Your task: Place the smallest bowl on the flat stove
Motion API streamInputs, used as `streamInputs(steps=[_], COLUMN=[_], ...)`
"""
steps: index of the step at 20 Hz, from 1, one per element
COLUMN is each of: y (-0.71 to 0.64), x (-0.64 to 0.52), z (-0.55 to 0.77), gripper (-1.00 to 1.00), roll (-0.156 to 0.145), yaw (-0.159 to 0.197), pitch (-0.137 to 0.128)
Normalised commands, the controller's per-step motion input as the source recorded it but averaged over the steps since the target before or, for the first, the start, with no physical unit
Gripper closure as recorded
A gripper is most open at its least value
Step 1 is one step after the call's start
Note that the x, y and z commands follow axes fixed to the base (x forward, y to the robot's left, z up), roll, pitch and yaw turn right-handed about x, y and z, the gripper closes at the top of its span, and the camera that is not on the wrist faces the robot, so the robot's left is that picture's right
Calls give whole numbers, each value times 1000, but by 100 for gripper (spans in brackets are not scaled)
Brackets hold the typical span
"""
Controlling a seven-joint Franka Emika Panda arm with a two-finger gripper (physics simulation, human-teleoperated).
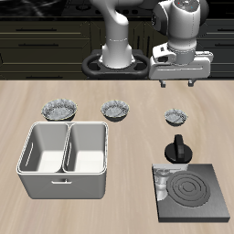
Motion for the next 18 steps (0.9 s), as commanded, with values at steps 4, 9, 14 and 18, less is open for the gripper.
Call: streamInputs(steps=[4,9,14,18], y=[9,-68,-118,-131], x=[-109,-53,-7,15], z=[-275,-312,-407,-420], gripper=[-100,-100,-100,-100], roll=[-4,-1,2,-21], yaw=[-19,-28,-32,-21], pitch=[-45,2,40,33])
